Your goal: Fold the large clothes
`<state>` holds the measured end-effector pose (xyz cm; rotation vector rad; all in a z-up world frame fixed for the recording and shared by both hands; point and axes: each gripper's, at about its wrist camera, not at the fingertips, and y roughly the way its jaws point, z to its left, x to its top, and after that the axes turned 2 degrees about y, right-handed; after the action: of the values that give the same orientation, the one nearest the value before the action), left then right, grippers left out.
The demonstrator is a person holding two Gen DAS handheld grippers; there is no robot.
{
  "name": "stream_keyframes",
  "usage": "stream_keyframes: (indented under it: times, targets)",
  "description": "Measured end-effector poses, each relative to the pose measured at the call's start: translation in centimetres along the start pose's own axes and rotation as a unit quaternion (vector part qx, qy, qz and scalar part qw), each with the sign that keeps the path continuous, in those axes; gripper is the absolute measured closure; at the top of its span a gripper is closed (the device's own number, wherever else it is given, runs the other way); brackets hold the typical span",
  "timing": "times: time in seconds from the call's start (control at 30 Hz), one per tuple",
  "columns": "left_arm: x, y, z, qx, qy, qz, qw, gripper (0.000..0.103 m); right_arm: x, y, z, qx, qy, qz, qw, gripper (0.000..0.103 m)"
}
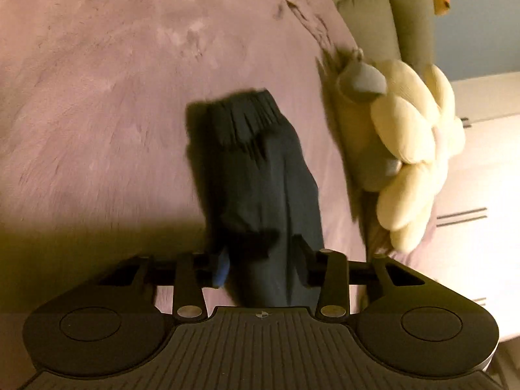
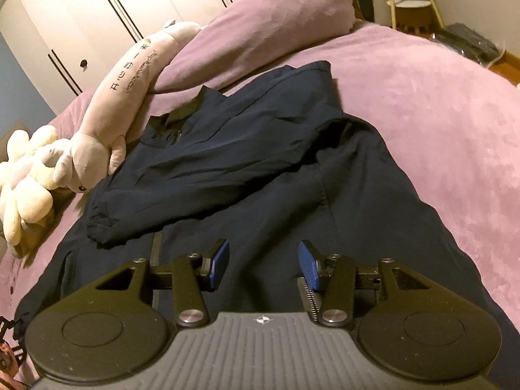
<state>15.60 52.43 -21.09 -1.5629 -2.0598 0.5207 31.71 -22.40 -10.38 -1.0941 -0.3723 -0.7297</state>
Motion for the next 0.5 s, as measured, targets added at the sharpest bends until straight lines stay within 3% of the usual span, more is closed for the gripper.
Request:
stream_keyframes:
  times: [0.03,0.13,0.33,0.43,0.5]
  targets:
    - [0.3,0.3,0.2,0.004,-0.002,0.002,1.0,0.081,0.0,0.0,0.2,-0.001,-0.005,0.0,1.0,0.056]
    - [0.6,0.7,0.7,0.002,-0.013,0.011,0.9998,0.089,0.0,-0.1,0.6,-0.005,-0.016,-0.001,1.0,0.056]
    - [0.4,-1.3,-3.5,0.011,0.098,-0.007,0.9951,0.092,0.2,-1.1,0.6,0.004,-0.031,-0.016,0.999,0.056]
    - [-0.9,-2.9,-8.5,-0.011,0.178,-0.021,0.9837,0.093,0.4,-1.8,0.2,0.021,-0.021,-0.021,0.999,0.056]
    - [-3.6,-4.4,-13.6,-0.05,0.258,-0.019,0.9647,0.093,0.3,-2.3,0.0,0.036,-0.016,-0.025,0.999,0.056]
